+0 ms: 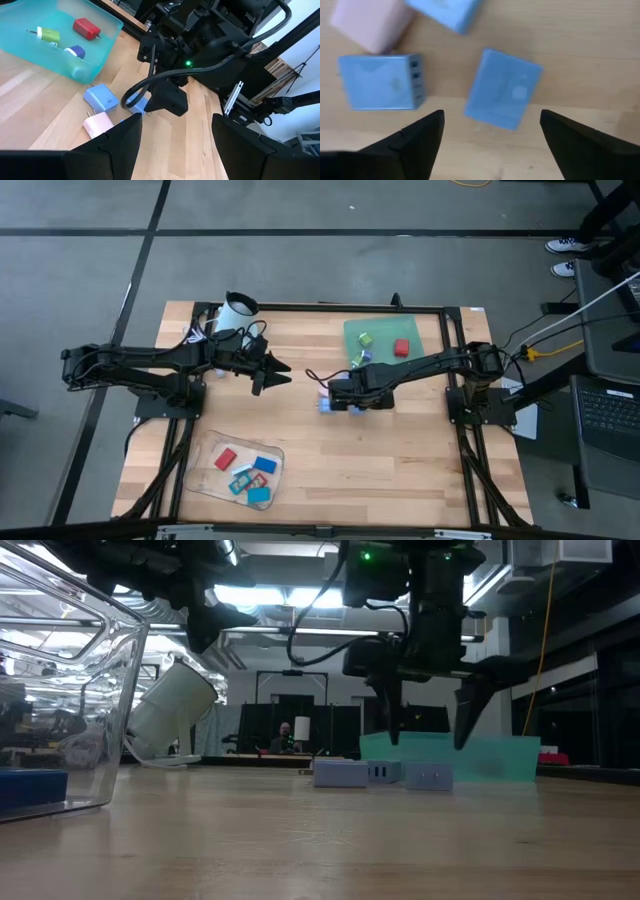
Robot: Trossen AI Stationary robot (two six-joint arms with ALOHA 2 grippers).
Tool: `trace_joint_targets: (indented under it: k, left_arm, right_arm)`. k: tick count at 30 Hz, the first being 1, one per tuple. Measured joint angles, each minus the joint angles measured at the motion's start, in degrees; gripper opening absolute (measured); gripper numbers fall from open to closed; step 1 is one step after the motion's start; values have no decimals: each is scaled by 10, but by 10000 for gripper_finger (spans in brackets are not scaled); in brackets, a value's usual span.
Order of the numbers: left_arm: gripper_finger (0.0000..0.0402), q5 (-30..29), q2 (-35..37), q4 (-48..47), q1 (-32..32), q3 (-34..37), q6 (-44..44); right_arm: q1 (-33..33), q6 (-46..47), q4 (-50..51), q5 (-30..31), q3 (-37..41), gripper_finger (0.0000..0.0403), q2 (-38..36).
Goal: Pick & Place Office items
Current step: Put the light blue charger adapter into the light green bin
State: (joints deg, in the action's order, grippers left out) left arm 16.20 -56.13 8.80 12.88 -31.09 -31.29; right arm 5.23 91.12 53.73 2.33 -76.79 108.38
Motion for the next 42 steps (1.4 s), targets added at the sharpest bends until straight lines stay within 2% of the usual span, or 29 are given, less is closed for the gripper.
trace_joint_targets:
  k: [4, 12, 18, 23, 29, 36, 38, 42]
  left_arm:
    - [234, 0, 0, 0, 0, 0, 0]
    - [234, 0, 0, 0, 0, 0, 1]
    - [234, 0, 0, 0, 0, 0, -3]
    - [234, 0, 0, 0, 0, 0, -9]
    - [234, 0, 0, 0, 0, 0, -9]
    - [234, -2, 0, 0, 0, 0, -9]
    - [234, -3, 0, 0, 0, 0, -9]
    - [234, -8, 0, 1, 0, 0, -9]
  right_arm:
    - [-3, 15, 16, 0, 8, 343, 0]
    - [-2, 64, -93, -18, 71, 333, 0]
    - [-2, 92, -100, -15, 97, 319, 0]
    - [-2, 94, -107, -15, 109, 284, -1]
    - [-2, 89, -117, -14, 109, 209, -2]
    - [2, 78, -164, -28, 110, 209, -10]
    - [8, 72, -180, -14, 99, 209, -23]
    - [15, 27, -230, 56, 61, 209, -58]
